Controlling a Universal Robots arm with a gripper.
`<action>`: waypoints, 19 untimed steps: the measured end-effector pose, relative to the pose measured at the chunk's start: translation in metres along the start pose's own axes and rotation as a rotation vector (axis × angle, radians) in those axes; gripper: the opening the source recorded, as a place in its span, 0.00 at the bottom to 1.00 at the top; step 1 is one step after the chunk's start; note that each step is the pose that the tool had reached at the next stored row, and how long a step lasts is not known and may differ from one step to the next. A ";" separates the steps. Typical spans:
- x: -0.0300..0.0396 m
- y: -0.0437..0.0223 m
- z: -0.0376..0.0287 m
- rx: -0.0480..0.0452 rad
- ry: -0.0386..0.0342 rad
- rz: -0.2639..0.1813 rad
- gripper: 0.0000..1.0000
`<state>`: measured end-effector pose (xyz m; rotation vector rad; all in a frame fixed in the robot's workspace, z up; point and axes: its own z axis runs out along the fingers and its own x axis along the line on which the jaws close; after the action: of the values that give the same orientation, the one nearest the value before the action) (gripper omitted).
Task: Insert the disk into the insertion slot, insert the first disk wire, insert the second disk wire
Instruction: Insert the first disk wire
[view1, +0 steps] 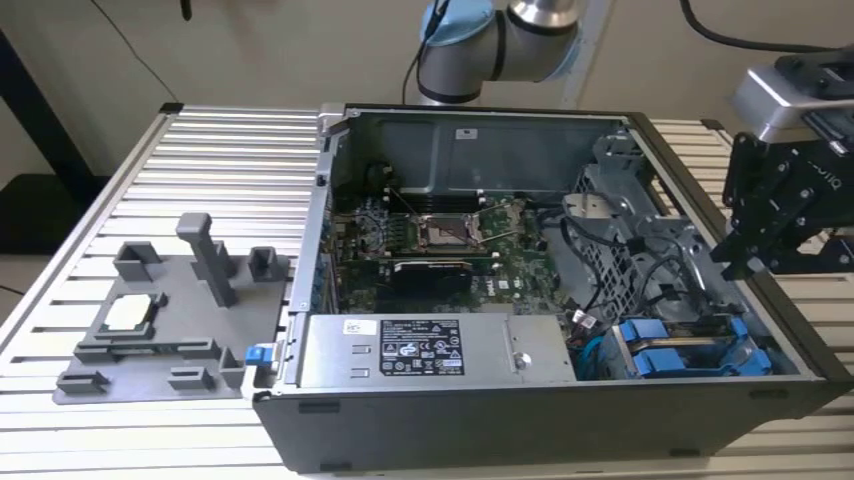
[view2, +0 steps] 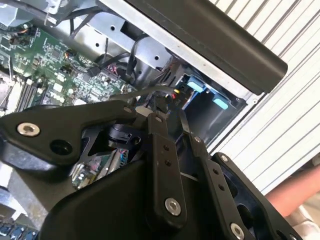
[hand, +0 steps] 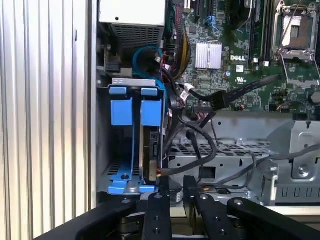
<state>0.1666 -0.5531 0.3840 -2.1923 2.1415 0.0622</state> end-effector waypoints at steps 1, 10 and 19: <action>-0.0045 -0.0001 0.0004 0.0000 0.0001 0.000 0.26; -0.0341 -0.0001 0.0029 0.0000 0.0020 0.000 0.26; -0.0346 0.0185 0.0013 0.0000 0.0021 0.000 0.26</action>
<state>0.1473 -0.5189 0.3851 -2.1934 2.1425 0.0599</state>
